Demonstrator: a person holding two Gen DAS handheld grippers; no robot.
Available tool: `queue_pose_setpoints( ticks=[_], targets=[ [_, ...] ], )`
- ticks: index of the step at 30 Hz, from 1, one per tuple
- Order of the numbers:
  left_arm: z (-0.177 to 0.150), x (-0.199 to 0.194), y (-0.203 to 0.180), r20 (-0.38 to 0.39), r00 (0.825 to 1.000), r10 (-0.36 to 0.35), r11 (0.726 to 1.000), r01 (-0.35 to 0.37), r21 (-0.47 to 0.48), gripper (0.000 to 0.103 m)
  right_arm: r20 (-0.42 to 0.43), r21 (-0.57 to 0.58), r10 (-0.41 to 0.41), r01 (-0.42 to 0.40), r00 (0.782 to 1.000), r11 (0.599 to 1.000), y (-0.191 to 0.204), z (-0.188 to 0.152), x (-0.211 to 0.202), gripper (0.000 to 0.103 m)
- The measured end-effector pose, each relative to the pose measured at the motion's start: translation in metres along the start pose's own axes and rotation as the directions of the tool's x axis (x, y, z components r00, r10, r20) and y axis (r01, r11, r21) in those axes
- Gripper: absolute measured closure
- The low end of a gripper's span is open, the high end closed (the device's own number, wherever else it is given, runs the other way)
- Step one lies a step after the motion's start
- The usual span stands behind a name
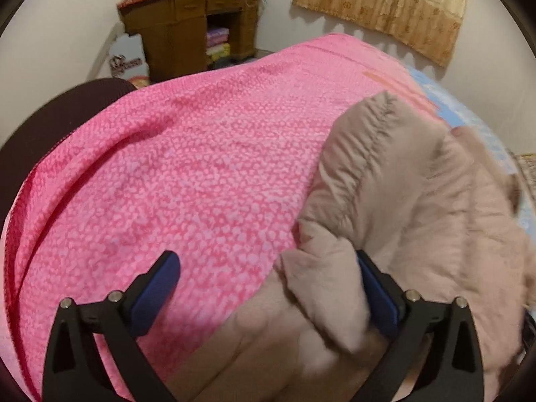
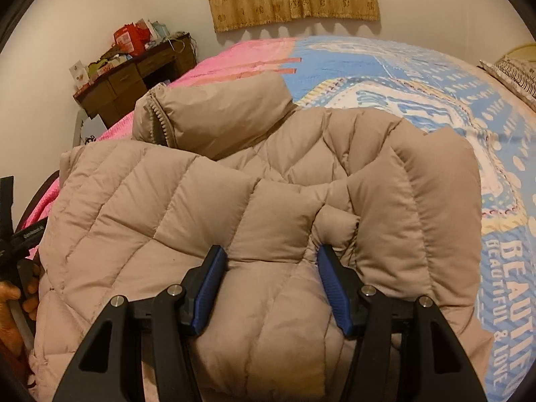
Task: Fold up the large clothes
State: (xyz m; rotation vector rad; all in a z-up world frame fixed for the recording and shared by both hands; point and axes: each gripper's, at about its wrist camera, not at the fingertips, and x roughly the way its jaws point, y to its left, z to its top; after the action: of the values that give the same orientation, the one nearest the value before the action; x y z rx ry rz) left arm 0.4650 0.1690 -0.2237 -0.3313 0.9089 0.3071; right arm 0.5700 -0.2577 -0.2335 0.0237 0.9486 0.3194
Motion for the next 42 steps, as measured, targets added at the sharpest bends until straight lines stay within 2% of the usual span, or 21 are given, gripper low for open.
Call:
queue_pose_setpoints(
  ticks=[1,3,5,7,9,12,15,17,20,23,27,29,32,35,37,40,42],
  targets=[
    [-0.001,-0.013,0.005,0.014,1.0,-0.025,1.0,0.025,0.014,0.003,-0.017,0.006,-0.019,0.019,1.0,1.0,0.001,0.002,-0.013,0.044],
    [-0.005,-0.039,0.013,0.061,0.997,-0.04,0.997,0.036,0.061,0.003,0.061,0.016,-0.019,0.019,0.998,1.0,0.001,-0.001,-0.047,0.044],
    [-0.011,-0.068,0.024,0.12,0.991,-0.052,0.993,0.039,0.111,0.003,0.19,0.035,0.04,-0.047,0.981,0.998,-0.004,-0.01,-0.097,0.044],
    [-0.022,-0.097,0.043,0.16,0.983,-0.091,0.988,0.068,0.142,0.002,0.238,0.061,0.07,-0.086,0.969,0.994,-0.01,-0.019,-0.127,0.044],
    [-0.031,-0.116,0.062,0.162,0.976,-0.143,0.978,0.114,0.172,0.002,0.27,0.09,0.099,-0.128,0.958,0.988,-0.019,-0.04,-0.159,0.044],
    [-0.055,-0.137,0.08,0.149,0.974,-0.171,0.964,0.134,0.229,0.002,0.276,0.122,0.113,-0.152,0.954,0.981,-0.026,-0.074,-0.186,0.044],
    [-0.089,-0.157,0.093,0.118,0.97,-0.213,0.937,0.168,0.306,0.002,0.279,0.164,0.142,-0.193,0.95,0.967,-0.034,-0.114,-0.212,0.044],
    [-0.107,-0.17,0.1,0.106,0.962,-0.253,0.921,0.207,0.33,0.002,0.288,0.192,0.177,-0.238,0.941,0.952,-0.041,-0.141,-0.225,0.044],
    [-0.134,-0.184,0.12,0.082,0.944,-0.32,0.899,0.276,0.339,0.002,0.281,0.259,0.223,-0.298,0.934,0.919,-0.054,-0.184,-0.238,0.041],
    [-0.159,-0.192,0.133,0.049,0.937,-0.347,0.889,0.311,0.336,0.002,0.255,0.322,0.24,-0.317,0.937,0.892,-0.065,-0.222,-0.245,0.037],
    [-0.192,-0.194,0.134,0.026,0.944,-0.328,0.876,0.294,0.382,0.002,0.218,0.352,0.244,-0.309,0.945,0.884,-0.063,-0.27,-0.251,0.036],
    [-0.204,-0.192,0.136,0.006,0.947,-0.322,0.873,0.295,0.387,0.002,0.188,0.35,0.227,-0.281,0.955,0.893,-0.06,-0.288,-0.251,0.036],
    [-0.214,-0.186,0.133,-0.033,0.931,-0.364,0.867,0.352,0.353,0.004,0.17,0.349,0.235,-0.282,0.957,0.894,-0.058,-0.307,-0.247,0.036],
    [-0.224,-0.183,0.122,-0.076,0.913,-0.401,0.843,0.4,0.36,0.015,0.093,0.364,0.284,-0.298,0.954,0.883,-0.05,-0.318,-0.226,0.036],
    [-0.228,-0.182,0.115,-0.086,0.912,-0.402,0.834,0.403,0.377,0.022,0.034,0.332,0.311,-0.304,0.95,0.893,-0.037,-0.323,-0.214,0.036],
    [-0.235,-0.177,0.112,-0.114,0.909,-0.401,0.83,0.413,0.374,0.032,0.018,0.251,0.305,-0.299,0.952,0.921,-0.02,-0.325,-0.21,0.036],
    [-0.239,-0.173,0.112,-0.143,0.896,-0.42,0.823,0.443,0.355,0.046,-0.004,0.248,0.312,-0.301,0.95,0.921,-0.017,-0.326,-0.205,0.036]
  ],
)
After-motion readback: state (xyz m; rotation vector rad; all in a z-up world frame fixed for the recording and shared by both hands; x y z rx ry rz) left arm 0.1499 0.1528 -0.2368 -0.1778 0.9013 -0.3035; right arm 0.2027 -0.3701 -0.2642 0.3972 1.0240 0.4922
